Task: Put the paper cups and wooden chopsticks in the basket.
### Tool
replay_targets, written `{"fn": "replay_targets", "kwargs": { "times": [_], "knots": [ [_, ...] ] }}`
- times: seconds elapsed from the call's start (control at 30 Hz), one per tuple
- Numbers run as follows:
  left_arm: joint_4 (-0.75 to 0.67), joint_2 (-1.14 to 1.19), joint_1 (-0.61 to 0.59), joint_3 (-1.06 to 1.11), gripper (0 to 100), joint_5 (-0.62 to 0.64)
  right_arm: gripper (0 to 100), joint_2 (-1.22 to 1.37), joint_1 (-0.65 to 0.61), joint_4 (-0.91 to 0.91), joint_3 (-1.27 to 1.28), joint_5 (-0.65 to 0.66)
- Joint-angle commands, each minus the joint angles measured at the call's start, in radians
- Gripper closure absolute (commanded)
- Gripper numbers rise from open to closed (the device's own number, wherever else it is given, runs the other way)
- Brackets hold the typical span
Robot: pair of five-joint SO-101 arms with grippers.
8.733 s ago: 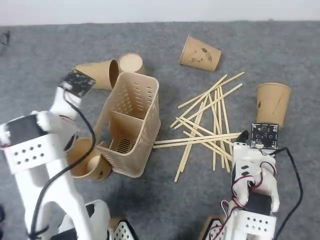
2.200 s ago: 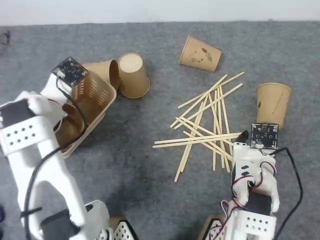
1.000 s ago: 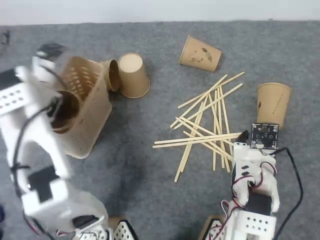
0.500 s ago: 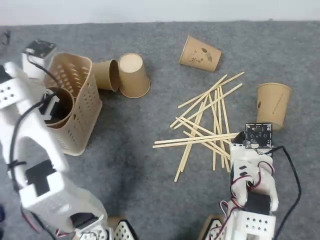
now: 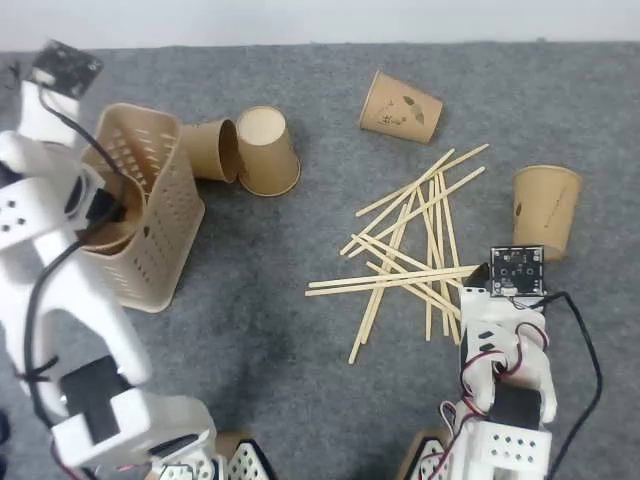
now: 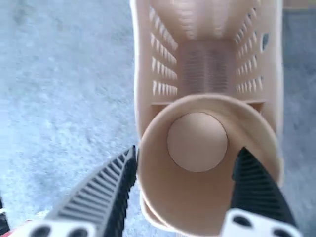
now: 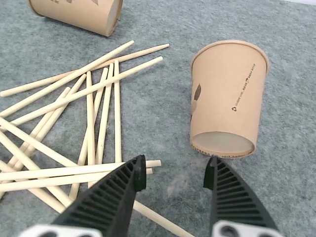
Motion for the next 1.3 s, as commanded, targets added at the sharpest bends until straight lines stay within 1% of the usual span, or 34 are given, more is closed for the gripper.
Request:
{"fn": "replay_targets", "kwargs": {
  "times": [0.0,0.1,0.2,0.27,0.37,0.43,0.47,0.57,0.63,0.7,0.77,0.9,1.0,1.13,1.27],
  "knots": [
    [0.012,-0.048,0.006,-0.166,70,0.043,79.4,-0.004,-0.004,0.004,0.017,0.014],
    [0.015,-0.048,0.003,-0.314,70,0.118,79.1,-0.007,-0.002,0.001,0.017,0.008],
    [0.017,-0.048,-0.020,-0.403,70,0.259,79.0,-0.007,-0.004,0.001,0.017,0.008],
    [0.017,-0.048,-0.048,-0.421,70,0.358,79.0,-0.007,-0.004,0.002,0.017,0.008],
    [0.018,-0.049,-0.152,-0.401,70,0.493,79.0,-0.008,0.001,0.004,0.015,0.008],
    [0.018,-0.049,-0.267,-0.371,70,0.552,79.0,-0.008,0.002,0.004,0.012,0.008],
    [0.017,-0.048,-0.334,-0.351,70,0.562,79.0,-0.008,-0.004,0.004,0.012,0.008],
    [0.015,-0.040,-0.526,-0.246,70,0.565,79.3,-0.008,-0.005,-0.005,0.000,0.015],
    [-0.009,-0.038,-0.623,-0.139,70,0.565,79.4,-0.005,-0.033,-0.002,-0.064,0.015],
    [-0.069,-0.043,-0.697,-0.008,70,0.559,79.4,-0.004,-0.082,0.005,-0.123,0.017],
    [-0.137,-0.046,-0.743,0.131,70,0.517,79.4,-0.004,-0.147,0.005,-0.169,0.017],
    [-0.290,-0.044,-0.769,0.429,70,0.430,79.4,0.002,-0.266,0.028,-0.250,0.017],
    [-0.423,-0.046,-0.764,0.645,70,0.388,79.4,0.076,-0.334,0.054,-0.359,0.011],
    [-0.577,-0.046,-0.744,0.865,70,0.362,79.4,0.335,-0.395,0.042,-0.560,0.009],
    [-0.660,-0.046,-0.704,0.987,70,0.362,79.4,0.700,-0.484,0.041,-0.836,0.014]
  ]
}}
